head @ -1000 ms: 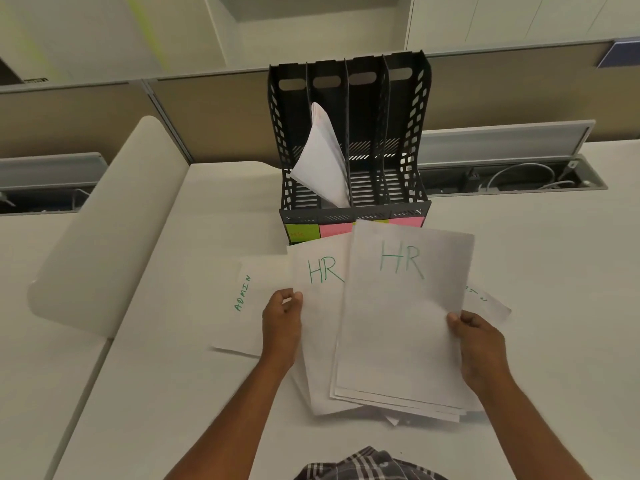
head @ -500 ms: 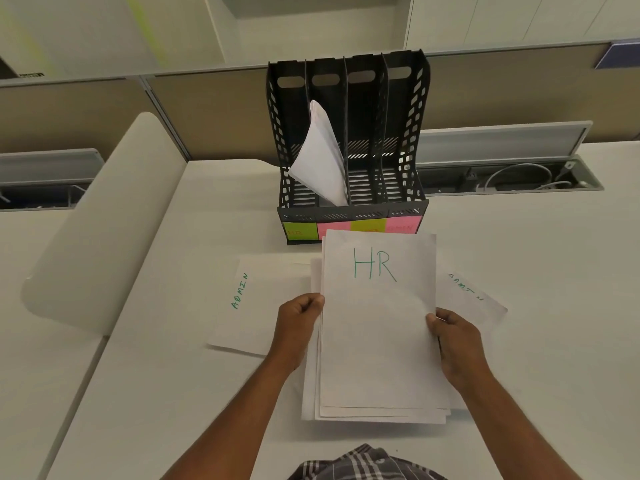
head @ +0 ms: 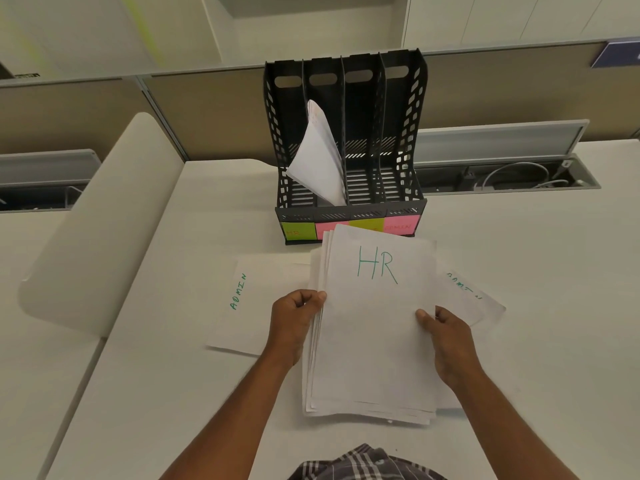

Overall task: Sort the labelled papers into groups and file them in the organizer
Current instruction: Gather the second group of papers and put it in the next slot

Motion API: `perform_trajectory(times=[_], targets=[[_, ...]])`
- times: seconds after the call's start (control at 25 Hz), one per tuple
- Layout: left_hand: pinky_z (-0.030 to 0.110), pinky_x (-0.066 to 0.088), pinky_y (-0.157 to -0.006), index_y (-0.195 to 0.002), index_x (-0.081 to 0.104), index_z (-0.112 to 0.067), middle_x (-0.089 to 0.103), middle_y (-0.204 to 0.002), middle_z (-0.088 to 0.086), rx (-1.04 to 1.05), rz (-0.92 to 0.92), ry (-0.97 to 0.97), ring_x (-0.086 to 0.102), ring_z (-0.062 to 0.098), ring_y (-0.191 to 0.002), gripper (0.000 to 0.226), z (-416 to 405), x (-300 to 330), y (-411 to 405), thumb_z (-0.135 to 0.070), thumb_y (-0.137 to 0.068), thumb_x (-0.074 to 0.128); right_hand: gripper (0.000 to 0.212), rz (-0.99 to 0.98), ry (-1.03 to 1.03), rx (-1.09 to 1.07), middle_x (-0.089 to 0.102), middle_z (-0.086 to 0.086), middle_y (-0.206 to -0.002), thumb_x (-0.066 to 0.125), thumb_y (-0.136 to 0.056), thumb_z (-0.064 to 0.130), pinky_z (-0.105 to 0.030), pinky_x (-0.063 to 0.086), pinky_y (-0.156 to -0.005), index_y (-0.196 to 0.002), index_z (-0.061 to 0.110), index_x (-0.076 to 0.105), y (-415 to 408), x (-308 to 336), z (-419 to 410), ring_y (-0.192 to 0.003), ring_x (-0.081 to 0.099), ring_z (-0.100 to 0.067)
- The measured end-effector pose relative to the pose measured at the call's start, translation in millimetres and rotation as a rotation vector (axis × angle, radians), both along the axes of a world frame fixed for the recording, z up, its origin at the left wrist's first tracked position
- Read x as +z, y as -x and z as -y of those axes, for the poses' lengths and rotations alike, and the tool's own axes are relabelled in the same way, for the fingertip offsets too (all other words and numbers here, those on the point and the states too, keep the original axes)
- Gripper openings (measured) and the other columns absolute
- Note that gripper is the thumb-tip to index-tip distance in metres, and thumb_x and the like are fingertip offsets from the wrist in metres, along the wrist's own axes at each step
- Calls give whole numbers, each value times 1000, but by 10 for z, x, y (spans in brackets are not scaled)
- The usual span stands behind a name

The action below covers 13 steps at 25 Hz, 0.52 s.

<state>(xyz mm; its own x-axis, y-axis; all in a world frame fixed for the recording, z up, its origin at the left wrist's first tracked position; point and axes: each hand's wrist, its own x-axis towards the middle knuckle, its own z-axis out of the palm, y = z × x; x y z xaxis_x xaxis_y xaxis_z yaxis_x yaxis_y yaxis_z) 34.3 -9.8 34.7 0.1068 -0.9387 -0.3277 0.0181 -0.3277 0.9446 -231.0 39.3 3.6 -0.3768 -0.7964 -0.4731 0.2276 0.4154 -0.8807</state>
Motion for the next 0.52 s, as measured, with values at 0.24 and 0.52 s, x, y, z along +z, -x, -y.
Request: perform_trajectory(times=[0.24,0.52], targets=[[34,50,-95,-74,79,-16,76,-87,4,85,-222,-120,66,21,-93,15,23,34,-59,-16,-87,73,10,48,-52,4,78,-5,-91,66,-93,18,-27,51,-56,-96,14,75,68,-37,11,-76,70,-21],[35,55,-90,-85,77,-15,76,-92,3,133,-135,-48,69,17,-90,13,87,59,-205,-15,-93,67,11,27,-62,-181,71,0,-77,65,-94,13,-28,48,-63,-87,12,73,427,-64,63,-68,62,-13]])
